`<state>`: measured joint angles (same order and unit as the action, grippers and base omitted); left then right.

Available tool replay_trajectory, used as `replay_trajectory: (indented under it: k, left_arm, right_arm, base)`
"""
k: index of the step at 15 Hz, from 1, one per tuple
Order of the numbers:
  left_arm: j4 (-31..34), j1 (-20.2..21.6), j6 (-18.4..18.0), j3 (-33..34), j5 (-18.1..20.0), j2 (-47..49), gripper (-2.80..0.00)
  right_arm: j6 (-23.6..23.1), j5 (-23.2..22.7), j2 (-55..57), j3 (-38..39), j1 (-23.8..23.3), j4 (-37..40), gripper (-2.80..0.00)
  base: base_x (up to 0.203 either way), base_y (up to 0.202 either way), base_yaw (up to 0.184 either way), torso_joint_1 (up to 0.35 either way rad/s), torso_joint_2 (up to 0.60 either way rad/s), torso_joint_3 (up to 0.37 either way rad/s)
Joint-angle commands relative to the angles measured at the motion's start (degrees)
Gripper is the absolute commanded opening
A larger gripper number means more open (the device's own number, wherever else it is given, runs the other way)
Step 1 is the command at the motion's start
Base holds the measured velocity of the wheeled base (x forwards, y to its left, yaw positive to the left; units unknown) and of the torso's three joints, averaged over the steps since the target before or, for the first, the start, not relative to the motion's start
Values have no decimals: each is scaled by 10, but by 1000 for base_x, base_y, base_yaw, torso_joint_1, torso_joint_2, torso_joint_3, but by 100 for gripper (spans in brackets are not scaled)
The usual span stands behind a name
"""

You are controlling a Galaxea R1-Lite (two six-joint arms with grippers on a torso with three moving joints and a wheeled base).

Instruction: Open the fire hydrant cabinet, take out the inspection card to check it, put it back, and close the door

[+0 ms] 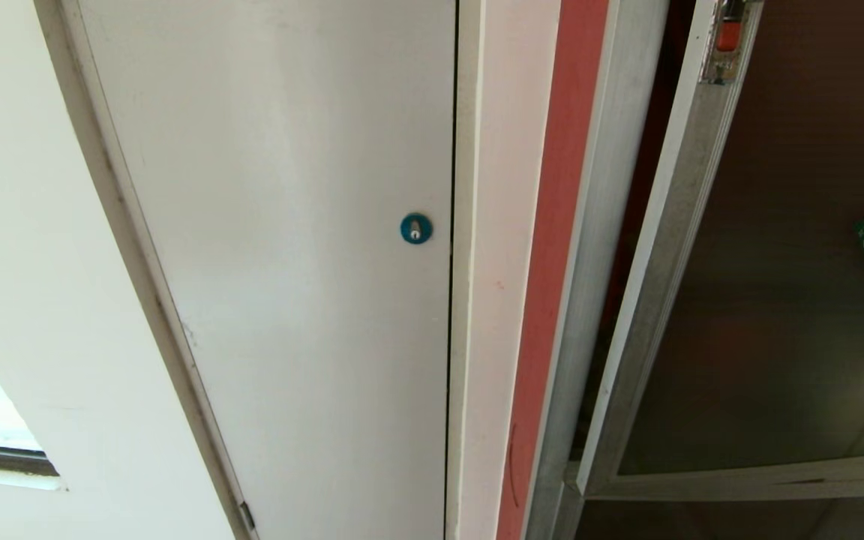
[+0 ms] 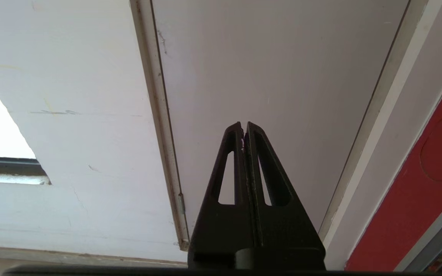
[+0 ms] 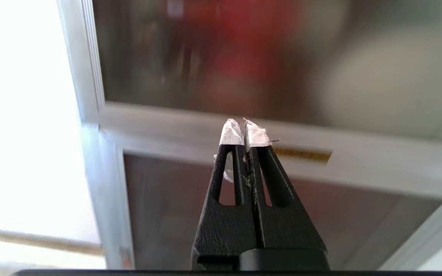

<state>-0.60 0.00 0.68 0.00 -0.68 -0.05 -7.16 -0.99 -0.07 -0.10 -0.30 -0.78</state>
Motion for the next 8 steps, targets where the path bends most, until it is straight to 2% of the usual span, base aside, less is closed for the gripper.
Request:
replay_trajectory:
  k: [1, 6, 8]
  left_arm:
    - [0, 0, 0, 0, 0, 0, -280]
    - [0, 0, 0, 0, 0, 0, -280]
    - [0, 0, 0, 0, 0, 0, -280]
  right_arm:
    - [5, 0, 0, 1, 0, 9, -280]
    - [68, 8, 0, 1, 0, 8, -280]
    - [73, 9, 0, 1, 0, 8, -280]
  base:
    - [0, 0, 0, 0, 0, 0]
    - [0, 0, 0, 0, 0, 0]
    - [0, 0, 0, 0, 0, 0]
